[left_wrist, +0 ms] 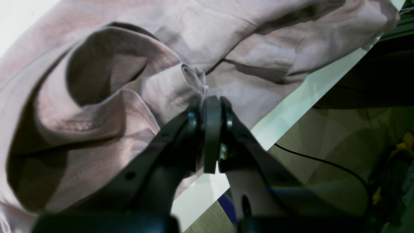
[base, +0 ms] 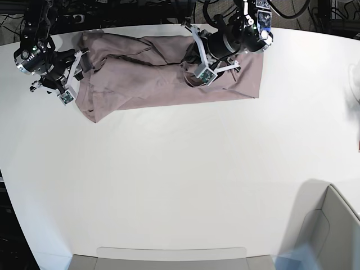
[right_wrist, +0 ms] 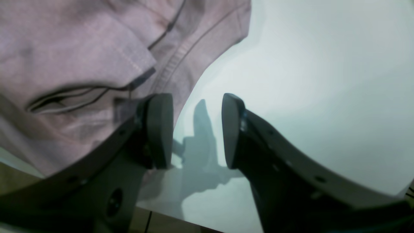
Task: Fold the T-shirt properly
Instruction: 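Grasp the collar end of the strip with the left gripper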
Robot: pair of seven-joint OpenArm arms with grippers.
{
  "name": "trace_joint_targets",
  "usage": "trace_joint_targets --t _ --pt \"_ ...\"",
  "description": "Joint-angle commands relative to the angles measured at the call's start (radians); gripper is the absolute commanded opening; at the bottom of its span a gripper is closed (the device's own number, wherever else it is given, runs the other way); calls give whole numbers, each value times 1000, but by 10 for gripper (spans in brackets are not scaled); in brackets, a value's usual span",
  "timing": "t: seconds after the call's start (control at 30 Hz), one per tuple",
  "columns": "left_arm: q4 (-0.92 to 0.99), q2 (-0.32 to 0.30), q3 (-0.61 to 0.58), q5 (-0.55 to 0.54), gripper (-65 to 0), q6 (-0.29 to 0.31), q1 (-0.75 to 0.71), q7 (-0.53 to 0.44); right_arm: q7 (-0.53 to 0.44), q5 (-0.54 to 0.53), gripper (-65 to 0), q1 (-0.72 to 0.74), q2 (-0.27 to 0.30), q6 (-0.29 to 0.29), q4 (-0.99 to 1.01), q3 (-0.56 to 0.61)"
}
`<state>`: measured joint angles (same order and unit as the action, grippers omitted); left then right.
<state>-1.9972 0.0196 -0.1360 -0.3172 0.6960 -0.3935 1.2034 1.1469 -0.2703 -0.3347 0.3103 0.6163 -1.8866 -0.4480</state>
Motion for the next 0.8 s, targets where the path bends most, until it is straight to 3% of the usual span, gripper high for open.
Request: trace_joint_targets --t 0.0,0.27,0.43,0.57,0.77 --pt "-21 6 -6 -21 -650 2 0 5 -12 -8 -401 7 17 9 -12 -4" --pt "-21 6 2 -20 -482 2 6 37 -12 -8 -401 21 17 9 -8 -4" --pt "-23 6 3 -20 -544 2 8 39 -12 -10 -401 21 17 9 -8 -4" --pt "-46 6 22 -21 -650 2 1 40 -12 -10 -401 21 17 9 -8 -4" --pt "-49 -20 20 -23 -650 2 -52 51 -12 -8 -401 35 17 9 -8 -5"
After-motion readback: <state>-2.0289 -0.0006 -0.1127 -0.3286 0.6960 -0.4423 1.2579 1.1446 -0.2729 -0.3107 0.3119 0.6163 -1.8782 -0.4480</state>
